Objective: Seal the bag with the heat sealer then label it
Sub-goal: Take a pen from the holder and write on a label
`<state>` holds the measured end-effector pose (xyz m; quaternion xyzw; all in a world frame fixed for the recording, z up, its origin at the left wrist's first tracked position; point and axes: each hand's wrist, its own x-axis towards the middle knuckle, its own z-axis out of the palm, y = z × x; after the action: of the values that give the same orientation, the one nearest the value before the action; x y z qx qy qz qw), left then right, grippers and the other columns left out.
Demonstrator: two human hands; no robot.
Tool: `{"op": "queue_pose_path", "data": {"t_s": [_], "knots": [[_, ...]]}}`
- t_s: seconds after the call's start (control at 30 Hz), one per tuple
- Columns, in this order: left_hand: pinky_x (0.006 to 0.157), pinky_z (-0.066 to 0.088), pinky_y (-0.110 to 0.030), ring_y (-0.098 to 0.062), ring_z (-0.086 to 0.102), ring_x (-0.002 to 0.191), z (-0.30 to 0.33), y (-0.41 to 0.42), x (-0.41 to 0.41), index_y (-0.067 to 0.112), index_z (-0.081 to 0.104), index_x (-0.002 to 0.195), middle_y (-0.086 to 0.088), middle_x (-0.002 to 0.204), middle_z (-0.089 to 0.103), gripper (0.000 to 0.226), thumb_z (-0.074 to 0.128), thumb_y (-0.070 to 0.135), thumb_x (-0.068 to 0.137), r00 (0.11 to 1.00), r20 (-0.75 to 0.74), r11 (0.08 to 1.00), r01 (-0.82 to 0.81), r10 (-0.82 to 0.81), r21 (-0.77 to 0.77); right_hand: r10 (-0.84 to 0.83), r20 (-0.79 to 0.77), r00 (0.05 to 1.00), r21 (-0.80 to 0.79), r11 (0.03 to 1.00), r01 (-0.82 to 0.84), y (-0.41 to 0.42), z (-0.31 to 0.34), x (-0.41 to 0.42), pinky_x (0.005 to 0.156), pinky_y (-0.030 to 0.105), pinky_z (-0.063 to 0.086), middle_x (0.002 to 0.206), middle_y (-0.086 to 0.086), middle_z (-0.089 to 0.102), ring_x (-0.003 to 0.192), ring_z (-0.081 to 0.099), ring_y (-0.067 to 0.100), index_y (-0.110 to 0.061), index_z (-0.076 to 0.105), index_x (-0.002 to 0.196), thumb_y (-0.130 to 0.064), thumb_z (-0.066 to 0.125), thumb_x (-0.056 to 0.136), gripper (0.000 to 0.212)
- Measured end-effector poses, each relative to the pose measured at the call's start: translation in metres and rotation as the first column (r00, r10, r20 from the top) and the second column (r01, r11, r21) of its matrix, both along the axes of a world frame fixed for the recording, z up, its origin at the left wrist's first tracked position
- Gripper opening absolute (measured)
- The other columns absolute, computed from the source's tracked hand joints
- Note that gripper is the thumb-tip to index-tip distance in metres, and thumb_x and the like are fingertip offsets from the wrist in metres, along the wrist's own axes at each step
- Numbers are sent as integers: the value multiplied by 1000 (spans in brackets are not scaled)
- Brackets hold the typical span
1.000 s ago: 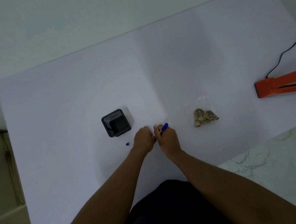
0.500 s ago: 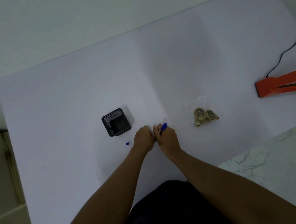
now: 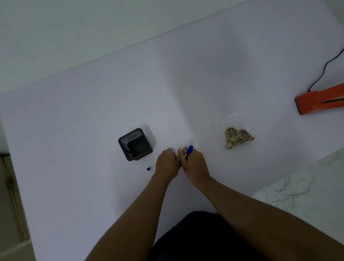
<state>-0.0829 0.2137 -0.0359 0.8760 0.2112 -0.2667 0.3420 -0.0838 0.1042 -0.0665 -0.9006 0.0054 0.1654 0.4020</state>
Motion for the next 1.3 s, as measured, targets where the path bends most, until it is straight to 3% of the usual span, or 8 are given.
{"op": "queue_pose_path", "data": {"t_s": [0.13,0.3,0.4,0.6,0.73,1.1,1.3], "knots": [[62,41,-31,-20,50,69,-1,0,-1,11,48,79,-8,78,54,19,60,19,93,1000,6,1000,-3,3,-19,-12,-6,1000,-3,1000,12,-2,-3,-2,50,13,32,54,-9,45,47,45,4,-20,49,64,-30,50,103,40],[61,38,-30,-20,49,70,-4,1,-1,10,49,81,-8,80,54,18,59,21,92,1000,4,1000,-4,4,-24,2,9,1000,-8,1000,-2,0,5,1,49,13,31,52,-11,42,45,42,3,-32,38,59,-26,50,103,46],[55,37,-27,-18,48,65,-4,1,0,11,49,79,-7,75,53,23,58,26,93,999,5,999,-34,34,-41,-35,-9,999,-5,999,35,0,5,3,50,17,35,52,-7,45,46,44,6,-27,41,58,-27,49,103,45],[57,40,-30,-20,49,65,-7,0,0,11,49,78,-7,74,54,23,59,26,93,999,3,999,-35,35,-34,-48,-34,998,-7,999,47,2,6,5,51,26,39,53,-2,48,47,47,12,-18,47,60,-27,49,103,44],[63,49,-38,-22,54,67,-9,0,0,11,51,77,-10,77,57,20,62,21,90,1000,-1,1000,-13,13,-23,-60,-28,998,-11,998,60,0,8,4,49,24,38,52,-3,47,46,46,11,-21,45,59,-28,48,104,46],[70,55,-39,-27,64,80,-13,1,-2,8,58,88,-12,88,64,17,69,20,86,1000,-11,999,14,-14,-32,-78,-19,997,-20,997,78,-5,4,5,48,27,38,53,1,49,48,50,17,-10,53,63,-29,50,103,44],[68,50,-37,-26,59,78,-13,0,0,7,54,88,-13,88,61,16,62,22,91,1000,-5,1000,24,-24,-6,36,-11,999,-18,999,-36,-5,-1,2,50,14,33,54,-6,47,47,47,6,-16,52,66,-30,50,103,40]]}}
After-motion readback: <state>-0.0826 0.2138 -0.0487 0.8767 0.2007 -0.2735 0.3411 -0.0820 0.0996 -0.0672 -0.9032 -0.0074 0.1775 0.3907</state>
